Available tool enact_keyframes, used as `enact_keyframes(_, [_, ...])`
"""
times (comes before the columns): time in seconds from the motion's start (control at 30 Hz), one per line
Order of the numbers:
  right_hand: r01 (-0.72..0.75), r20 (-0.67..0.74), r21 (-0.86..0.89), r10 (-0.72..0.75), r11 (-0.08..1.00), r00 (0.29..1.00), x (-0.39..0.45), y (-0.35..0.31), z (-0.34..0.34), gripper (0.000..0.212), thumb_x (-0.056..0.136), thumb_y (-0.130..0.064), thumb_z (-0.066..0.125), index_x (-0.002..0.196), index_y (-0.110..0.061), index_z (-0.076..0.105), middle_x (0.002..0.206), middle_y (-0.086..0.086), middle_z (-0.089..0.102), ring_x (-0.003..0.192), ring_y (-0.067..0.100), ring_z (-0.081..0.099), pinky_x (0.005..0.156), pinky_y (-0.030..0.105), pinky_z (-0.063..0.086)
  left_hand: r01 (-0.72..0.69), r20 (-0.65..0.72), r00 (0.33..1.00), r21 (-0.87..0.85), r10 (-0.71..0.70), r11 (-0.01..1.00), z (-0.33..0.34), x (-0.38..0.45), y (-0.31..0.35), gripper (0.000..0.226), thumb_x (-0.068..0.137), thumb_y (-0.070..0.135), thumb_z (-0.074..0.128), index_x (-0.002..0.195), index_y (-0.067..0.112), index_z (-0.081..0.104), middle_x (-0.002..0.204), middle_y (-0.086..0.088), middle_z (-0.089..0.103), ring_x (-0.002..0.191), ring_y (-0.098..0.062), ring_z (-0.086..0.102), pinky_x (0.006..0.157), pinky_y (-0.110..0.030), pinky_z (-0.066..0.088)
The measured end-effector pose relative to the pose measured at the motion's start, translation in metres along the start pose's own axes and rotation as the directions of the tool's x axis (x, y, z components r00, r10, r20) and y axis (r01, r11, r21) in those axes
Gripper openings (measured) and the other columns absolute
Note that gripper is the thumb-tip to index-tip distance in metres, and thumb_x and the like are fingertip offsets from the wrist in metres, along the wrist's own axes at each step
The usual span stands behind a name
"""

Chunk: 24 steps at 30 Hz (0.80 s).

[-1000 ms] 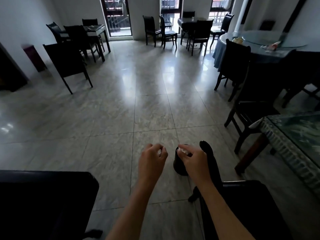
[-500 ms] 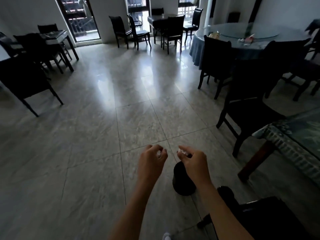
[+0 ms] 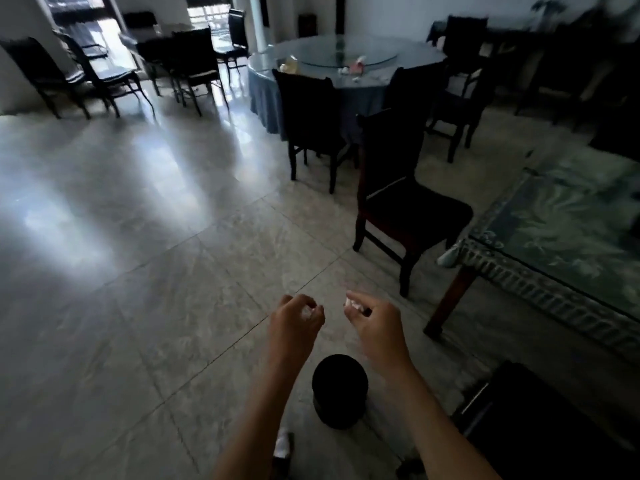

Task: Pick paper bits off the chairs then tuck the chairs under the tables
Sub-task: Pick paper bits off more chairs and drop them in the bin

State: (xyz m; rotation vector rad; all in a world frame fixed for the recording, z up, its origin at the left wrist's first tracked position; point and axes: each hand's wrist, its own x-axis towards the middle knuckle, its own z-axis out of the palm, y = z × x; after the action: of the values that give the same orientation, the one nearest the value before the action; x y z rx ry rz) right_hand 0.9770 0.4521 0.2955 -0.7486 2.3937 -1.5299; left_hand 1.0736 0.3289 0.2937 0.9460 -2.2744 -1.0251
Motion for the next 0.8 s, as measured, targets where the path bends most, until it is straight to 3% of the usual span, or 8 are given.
enact_keyframes(0.17, [-0.131,-0.157,-0.051,0.122,0.990,0.980,0.040,0.012,0.029,0.027,0.089,-0.015,0.069,0.116,-0.012,0.071,0.114,0.001,0.072,0.098,-0.002,0.061,0.080,-0.003,0.038,-0.045,0.201,0.978,-0.010,0.046,0.999,0.025,0.072,-0.025,0.017,0.083,0.029,0.072,0.095,0.017,0.073,0.093,0.001,0.060,0.076,-0.011,0.061,0.063,-0.022,0.049])
enact_keyframes(0.33, [-0.253,-0.263,-0.046,0.233,0.966,0.936,0.063,0.021,0.050,0.029,0.090,-0.015,0.067,0.118,-0.014,0.070,0.112,0.001,0.072,0.097,0.005,0.065,0.087,0.013,0.047,-0.083,0.370,0.924,-0.044,0.093,0.996,0.053,0.115,-0.045,0.014,0.080,0.027,0.073,0.091,0.019,0.073,0.090,0.002,0.058,0.073,-0.010,0.060,0.065,-0.022,0.048])
enact_keyframes(0.4, [-0.300,-0.295,-0.030,0.278,0.954,0.914,0.069,0.029,0.055,0.028,0.089,-0.014,0.067,0.118,-0.013,0.070,0.107,0.002,0.072,0.092,0.007,0.064,0.083,0.008,0.045,-0.090,0.419,0.902,-0.044,0.100,0.995,0.067,0.124,-0.056,0.014,0.079,0.029,0.073,0.090,0.022,0.072,0.087,0.004,0.058,0.072,-0.011,0.061,0.064,-0.024,0.047])
enact_keyframes(0.53, [-0.364,-0.338,-0.023,0.335,0.931,0.879,0.079,0.056,0.060,0.027,0.088,-0.011,0.069,0.115,-0.011,0.072,0.091,-0.006,0.066,0.079,0.003,0.058,0.071,-0.001,0.037,-0.092,0.493,0.864,-0.049,0.104,0.995,0.098,0.136,-0.077,0.013,0.077,0.030,0.075,0.089,0.028,0.071,0.086,0.008,0.058,0.067,-0.002,0.059,0.058,-0.010,0.041])
enact_keyframes(0.67, [-0.429,-0.340,-0.013,0.399,0.903,0.851,0.081,0.099,0.073,0.026,0.087,-0.012,0.071,0.113,-0.012,0.073,0.087,-0.006,0.066,0.074,0.001,0.057,0.070,0.004,0.040,-0.042,0.538,0.841,-0.045,0.060,0.998,0.131,0.139,-0.101,0.013,0.078,0.026,0.076,0.091,0.023,0.072,0.089,0.002,0.059,0.074,-0.015,0.063,0.069,-0.030,0.052])
enact_keyframes(0.8, [-0.479,-0.329,0.023,0.459,0.877,0.825,0.083,0.152,0.094,0.024,0.086,-0.011,0.072,0.109,-0.012,0.074,0.097,0.000,0.072,0.084,0.005,0.062,0.078,0.013,0.047,-0.013,0.573,0.819,-0.029,0.027,0.999,0.167,0.139,-0.129,0.016,0.079,0.026,0.076,0.094,0.023,0.071,0.091,0.000,0.061,0.076,-0.017,0.064,0.071,-0.030,0.052])
